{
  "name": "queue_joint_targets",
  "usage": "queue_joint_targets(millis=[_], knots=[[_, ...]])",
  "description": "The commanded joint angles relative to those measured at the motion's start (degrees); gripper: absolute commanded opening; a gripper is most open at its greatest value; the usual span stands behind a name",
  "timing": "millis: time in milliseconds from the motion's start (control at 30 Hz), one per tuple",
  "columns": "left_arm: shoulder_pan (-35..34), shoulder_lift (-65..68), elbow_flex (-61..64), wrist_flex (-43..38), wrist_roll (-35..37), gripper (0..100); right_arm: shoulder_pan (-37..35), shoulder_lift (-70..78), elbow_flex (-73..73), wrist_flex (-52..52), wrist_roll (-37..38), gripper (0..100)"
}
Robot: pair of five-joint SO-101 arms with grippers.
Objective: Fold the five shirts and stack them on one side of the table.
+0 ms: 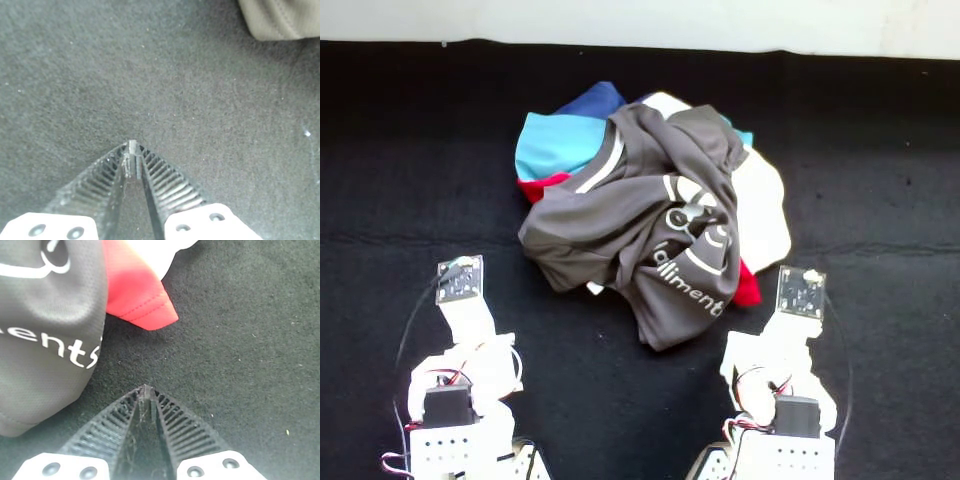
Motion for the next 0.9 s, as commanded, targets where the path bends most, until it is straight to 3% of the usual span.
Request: queue_joint_targets(millis=[0, 267, 567, 867], knots=[[0.6, 0.2, 0.5, 0.2, -0.4, 1, 0.7, 0.0, 7.3, 0.3, -0.4, 0.9], [1.1, 0.2, 0.5, 0.2, -0.3, 1, 0.7, 0.0, 7.3, 0.3, -0.4, 0.9], [11.0, 0.2, 0.5, 0.2, -0.2, 1, 0.7, 0.0, 7.3, 0.3, -0.4, 0.9], [11.6, 0.2, 0.5, 0.2, -0.4, 1, 0.7, 0.0, 7.3, 0.3, -0.4, 0.9]])
